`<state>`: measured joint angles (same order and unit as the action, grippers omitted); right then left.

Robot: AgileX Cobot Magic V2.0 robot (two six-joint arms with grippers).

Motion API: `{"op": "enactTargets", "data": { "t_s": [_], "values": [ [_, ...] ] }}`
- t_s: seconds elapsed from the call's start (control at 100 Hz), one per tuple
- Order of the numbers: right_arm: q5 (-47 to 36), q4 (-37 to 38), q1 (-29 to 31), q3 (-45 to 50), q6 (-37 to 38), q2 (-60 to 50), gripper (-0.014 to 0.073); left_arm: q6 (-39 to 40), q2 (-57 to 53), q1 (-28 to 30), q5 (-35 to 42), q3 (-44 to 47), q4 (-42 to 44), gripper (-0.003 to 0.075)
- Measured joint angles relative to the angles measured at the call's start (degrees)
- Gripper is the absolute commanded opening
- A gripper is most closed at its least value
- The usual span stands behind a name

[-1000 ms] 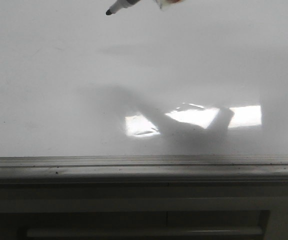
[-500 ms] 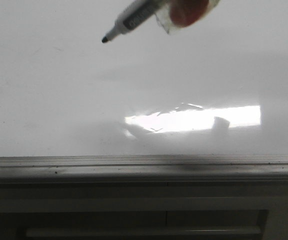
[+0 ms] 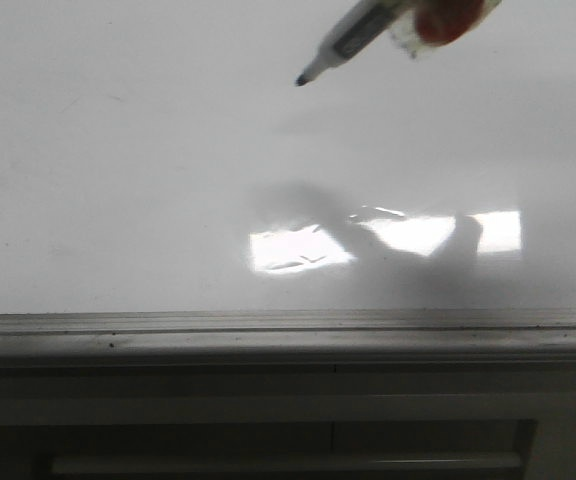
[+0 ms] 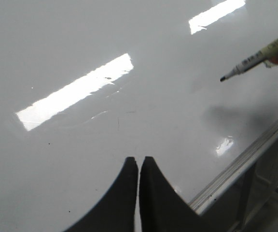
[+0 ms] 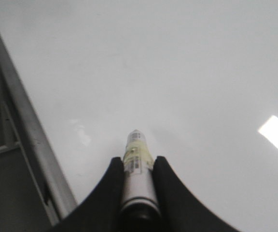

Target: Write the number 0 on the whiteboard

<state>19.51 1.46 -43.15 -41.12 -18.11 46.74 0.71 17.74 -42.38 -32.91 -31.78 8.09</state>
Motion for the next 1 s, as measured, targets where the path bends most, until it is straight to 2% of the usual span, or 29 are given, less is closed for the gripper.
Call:
{"op": "enactTargets", "data": {
  "t_s": [0.09, 0.26, 0.35, 0.85, 1.0],
  "values": [
    [1.8, 6.1, 1.6, -2.0, 8.1, -0.3, -0.0039, 0.0, 0.0, 0.0, 0.0, 0.0, 0.0, -0.002],
    [3.1, 12.1, 2.0, -2.9, 26.6, -1.8, -0.004, 0.0, 0.0, 0.0, -0.1, 0.0, 0.0, -0.002],
    [3.4, 13.4, 2.0, -2.9, 31.1, -2.0, -0.0041, 0.0, 0.0, 0.0, -0.1, 0.0, 0.0, -0.002],
    [6.2, 17.6, 2.0, -2.0, 32.5, -2.0, -0.0041, 0.0, 0.0, 0.0, -0.1, 0.0, 0.0, -0.002],
    [6.3, 19.0, -0.2, -1.3, 31.4, -2.0, -0.0041, 0.0, 0.0, 0.0, -0.1, 0.0, 0.0, -0.002]
  ]
}}
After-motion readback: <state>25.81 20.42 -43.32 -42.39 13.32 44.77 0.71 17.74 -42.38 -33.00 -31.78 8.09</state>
